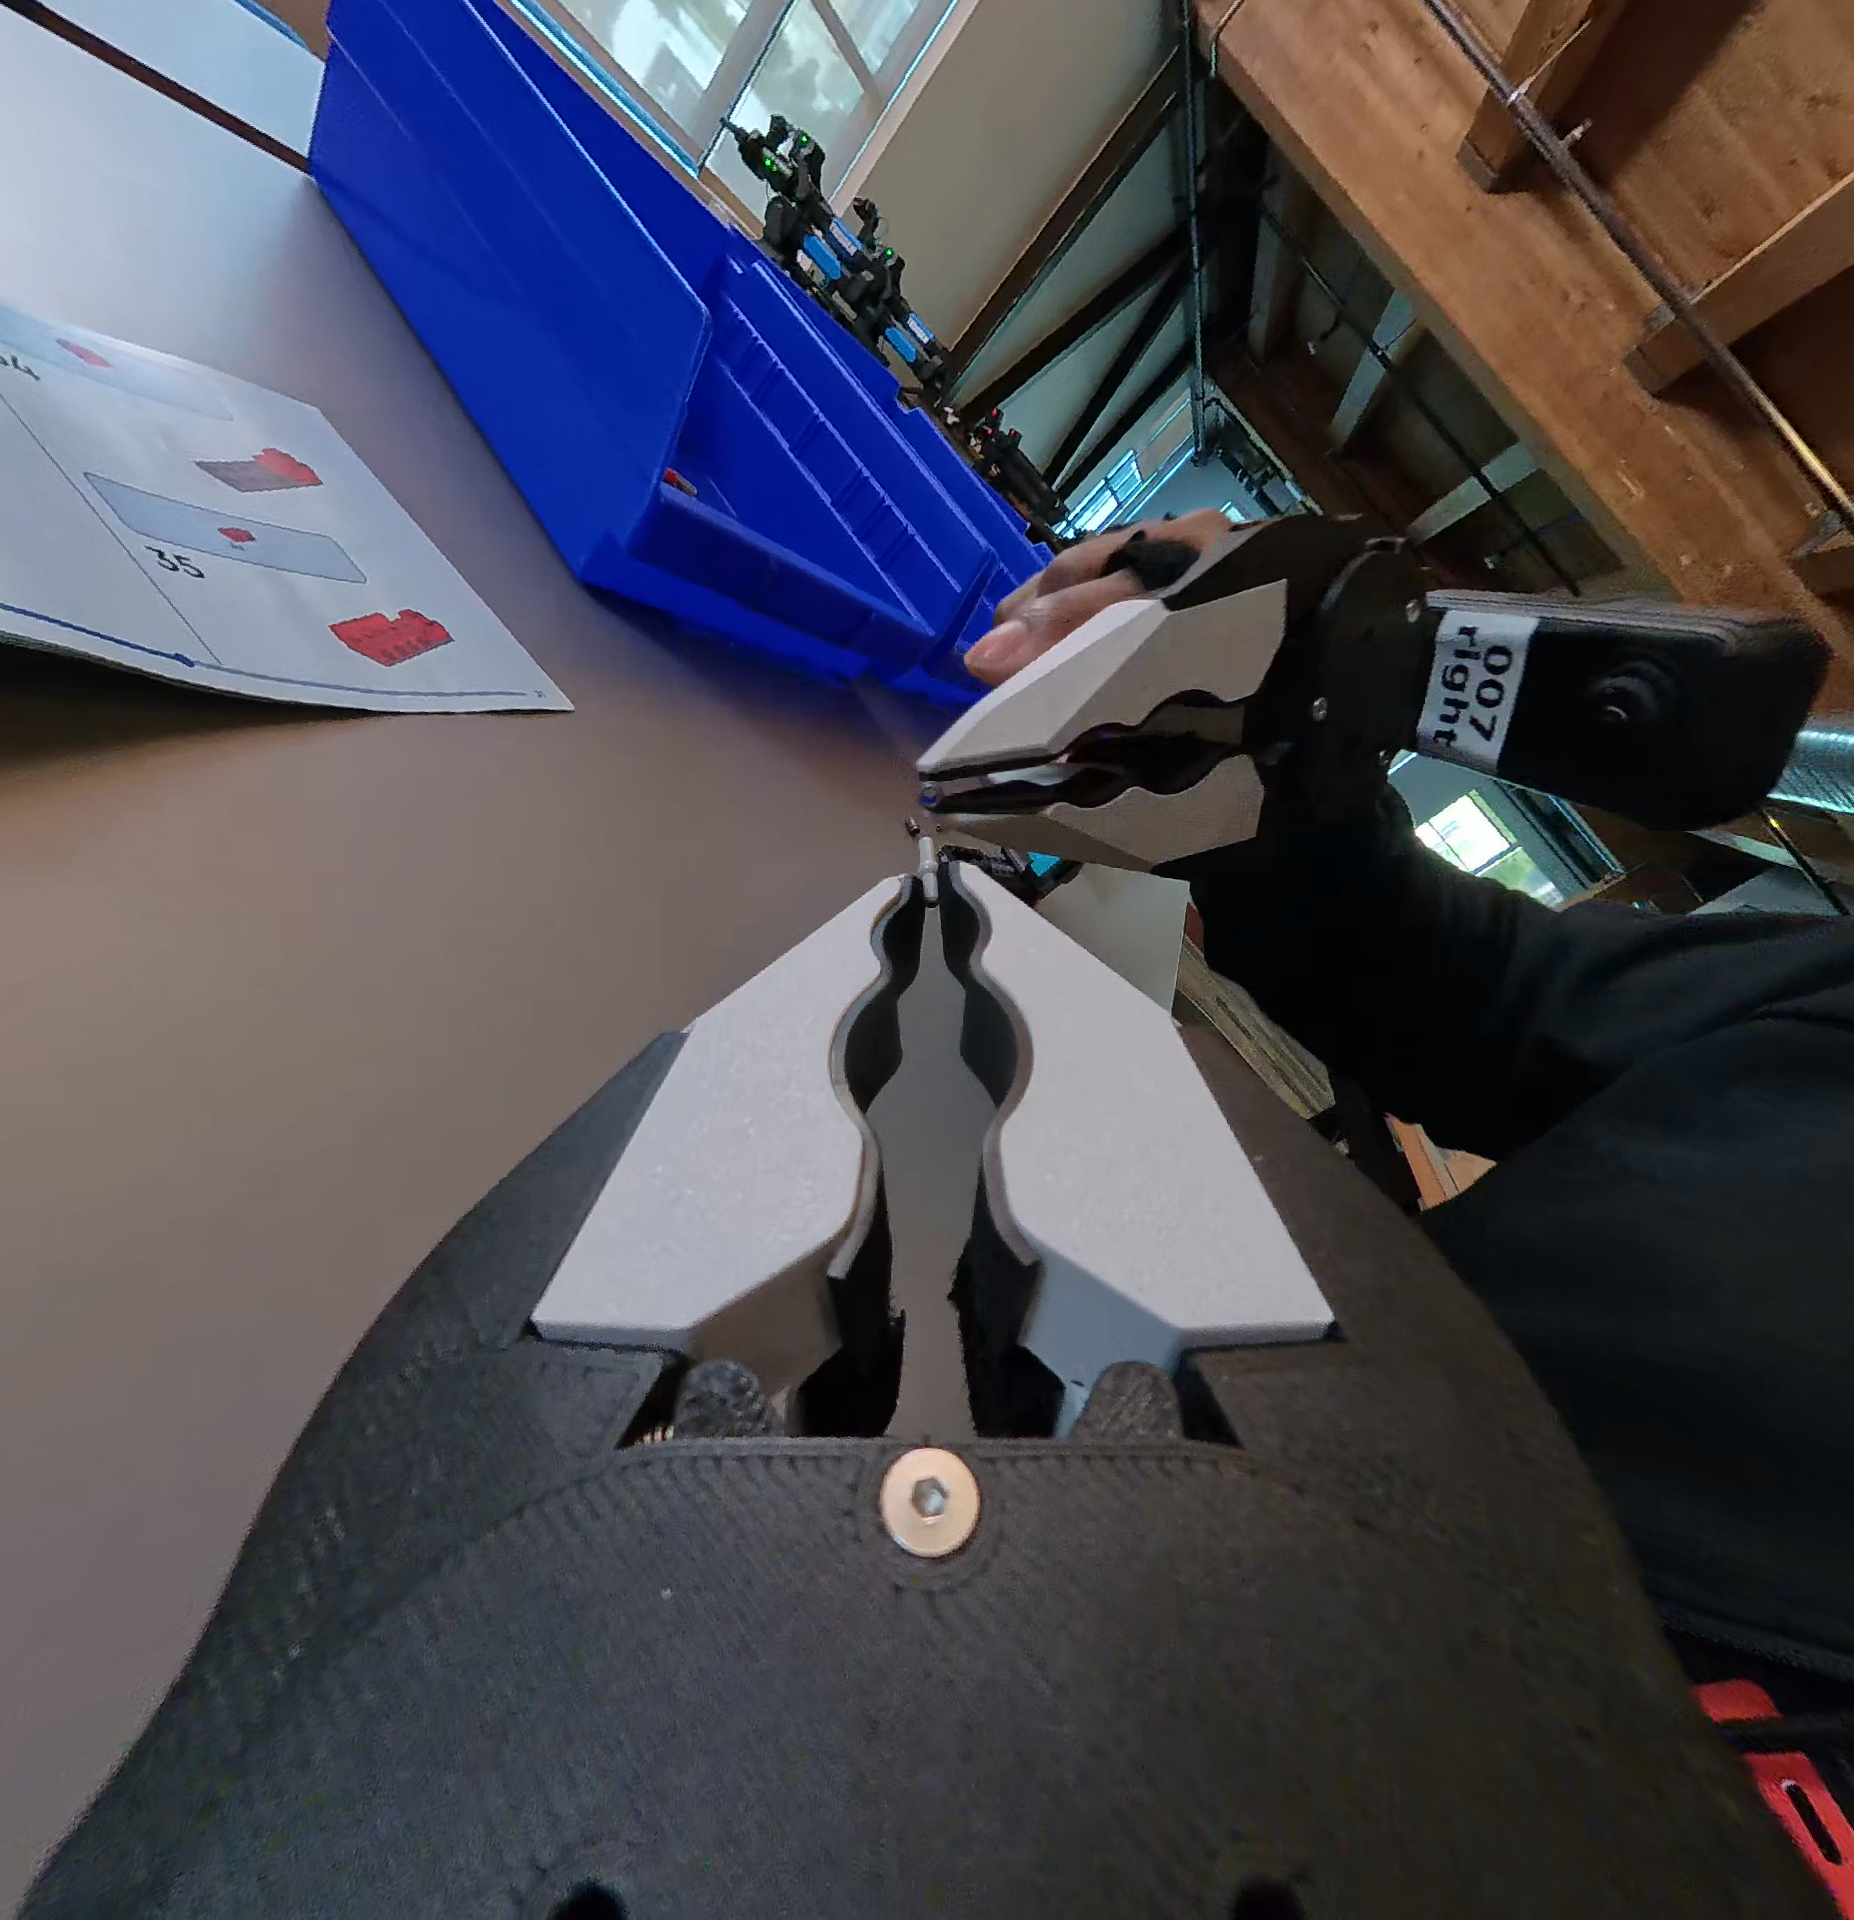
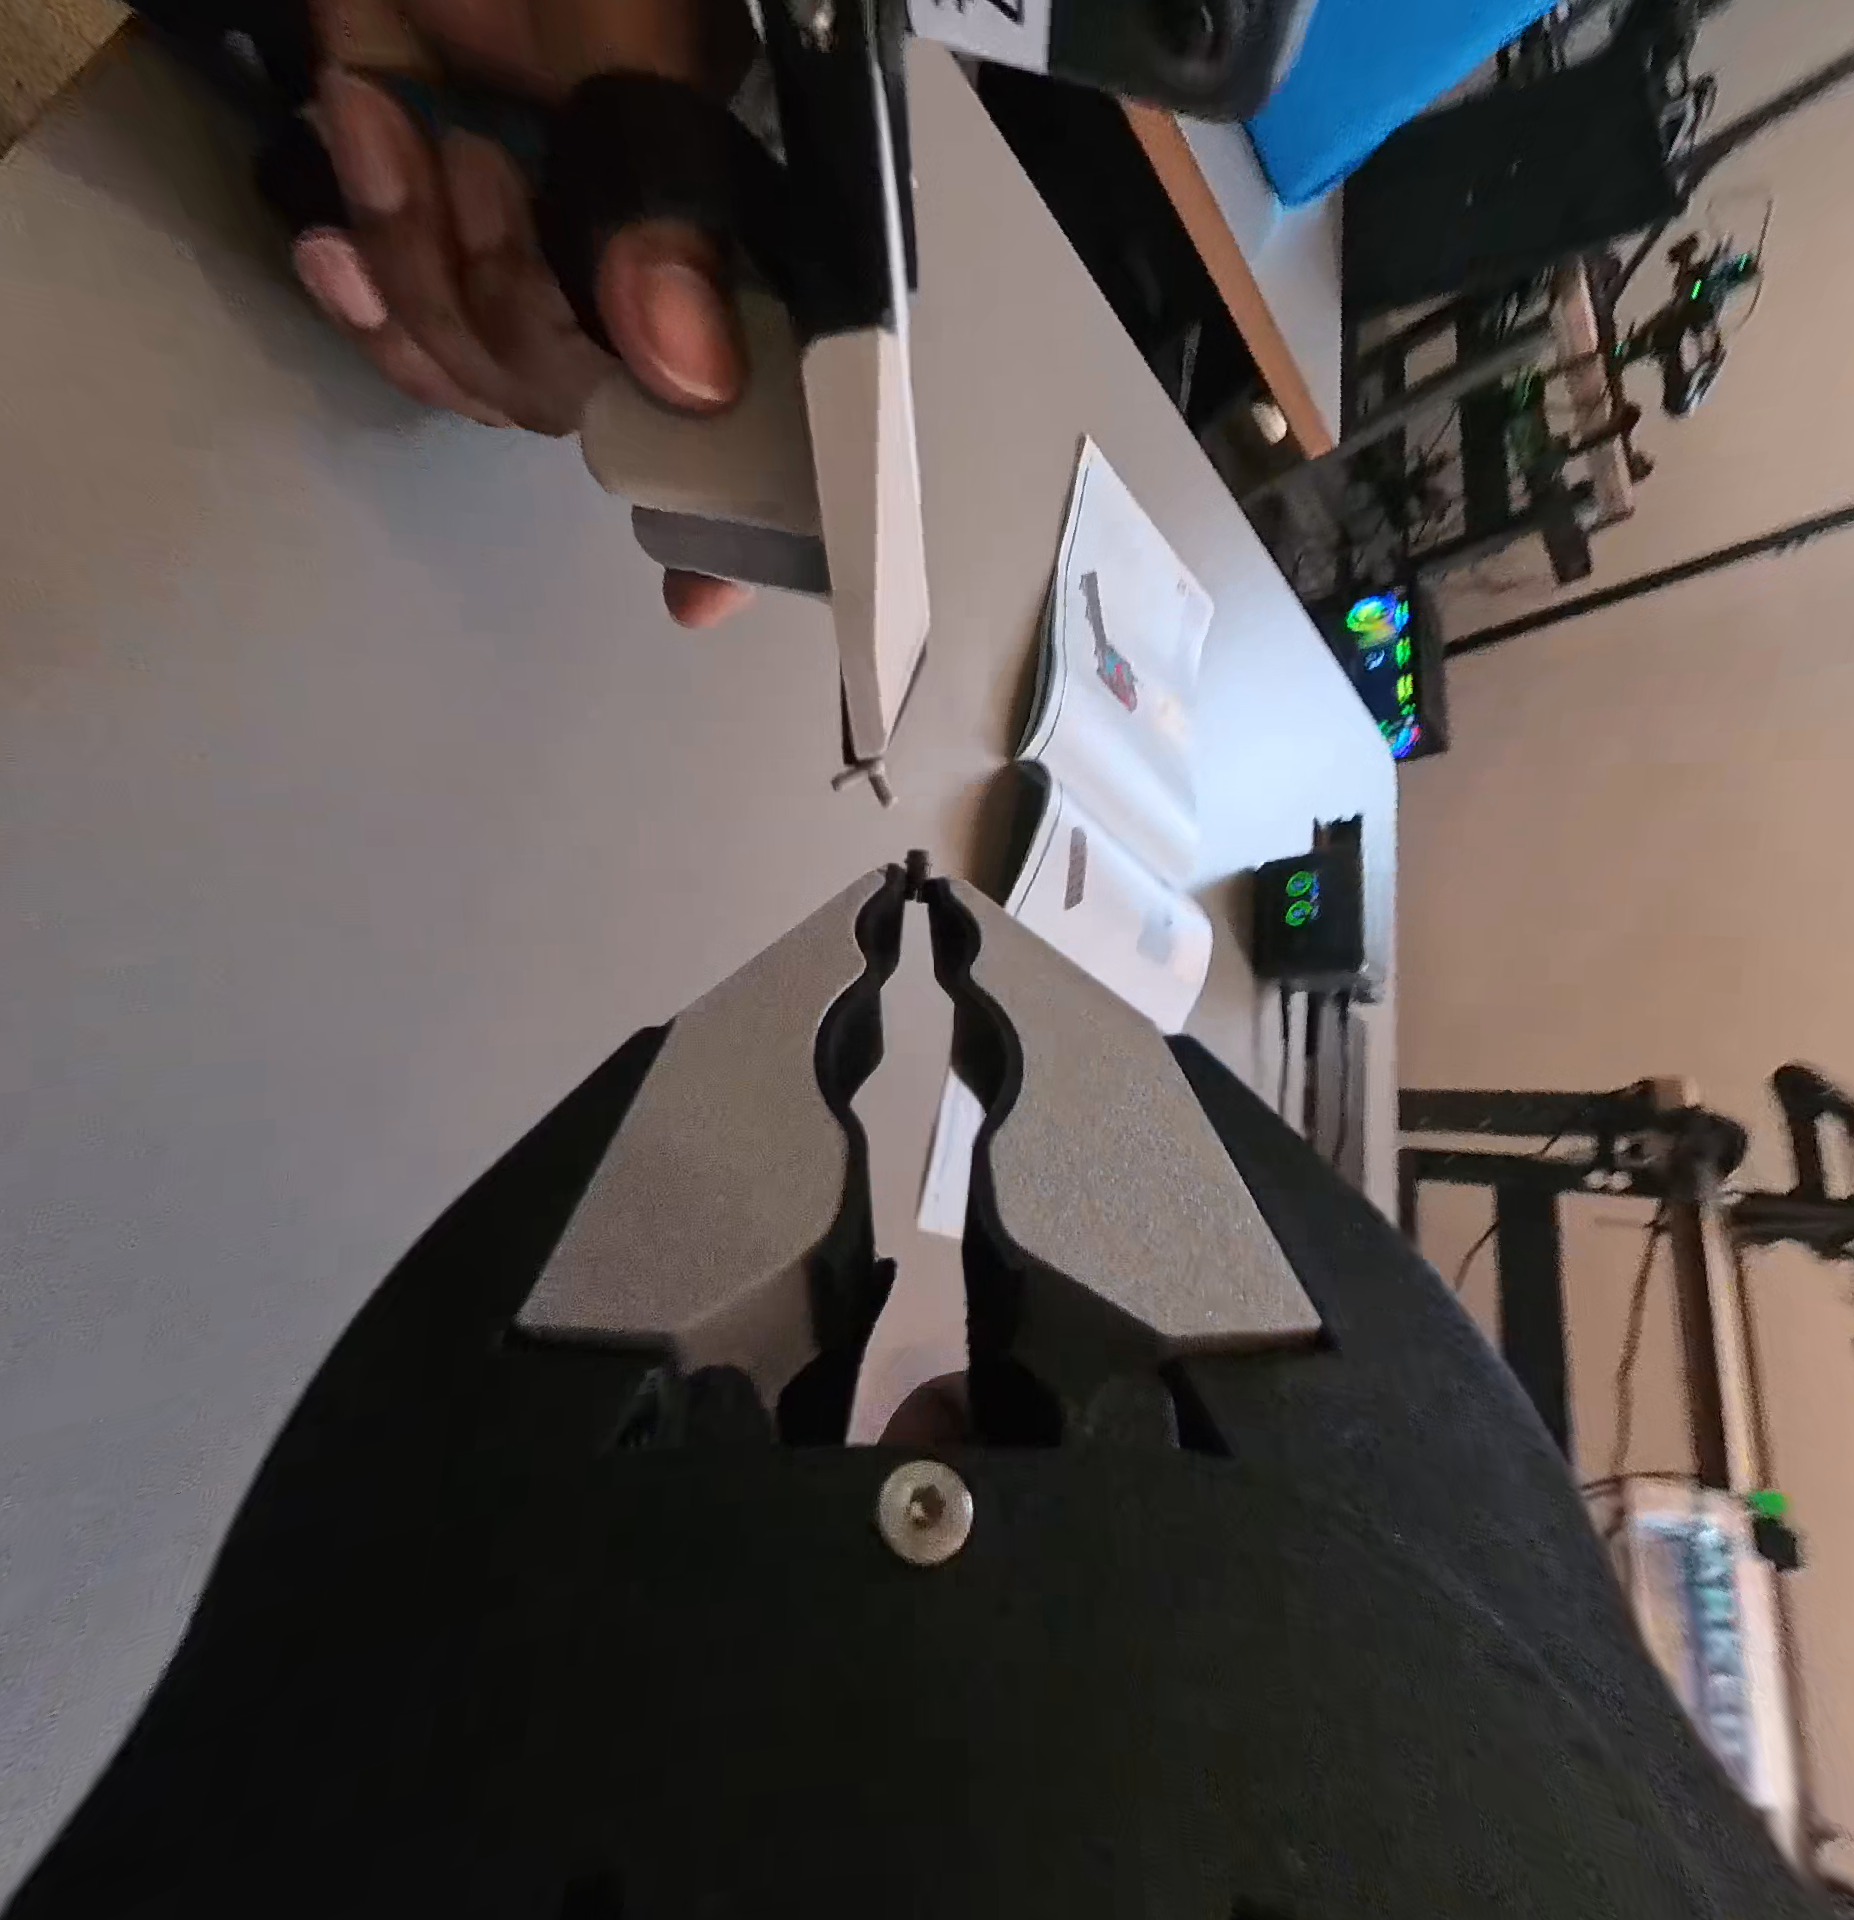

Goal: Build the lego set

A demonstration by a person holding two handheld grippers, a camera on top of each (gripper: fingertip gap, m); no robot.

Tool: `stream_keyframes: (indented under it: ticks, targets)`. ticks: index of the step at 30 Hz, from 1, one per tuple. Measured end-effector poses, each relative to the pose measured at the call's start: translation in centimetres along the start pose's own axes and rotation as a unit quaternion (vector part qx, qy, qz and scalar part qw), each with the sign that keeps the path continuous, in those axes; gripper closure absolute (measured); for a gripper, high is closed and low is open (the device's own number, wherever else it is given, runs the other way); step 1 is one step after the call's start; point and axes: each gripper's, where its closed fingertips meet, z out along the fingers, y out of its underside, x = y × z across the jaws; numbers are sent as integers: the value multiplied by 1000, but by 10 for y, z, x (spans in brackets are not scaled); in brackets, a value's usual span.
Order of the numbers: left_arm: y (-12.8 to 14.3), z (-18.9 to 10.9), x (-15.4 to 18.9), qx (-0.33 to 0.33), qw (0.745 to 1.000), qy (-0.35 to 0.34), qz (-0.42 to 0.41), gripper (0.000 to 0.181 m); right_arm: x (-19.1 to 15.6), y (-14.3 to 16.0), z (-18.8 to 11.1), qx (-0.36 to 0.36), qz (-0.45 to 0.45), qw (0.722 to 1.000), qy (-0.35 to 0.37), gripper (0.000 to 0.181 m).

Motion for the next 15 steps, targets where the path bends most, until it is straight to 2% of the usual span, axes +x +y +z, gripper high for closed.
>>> stream_keyframes:
  ticks: [6,15]
  targets:
    - [0,0,3,0,1000,9,6,178,-2,-8,5,-6,-88,996,-4,176]
    - [-2,-2,5,6,1000,17,4,178,-4,-9,6,-6,-119,993,-9,176]
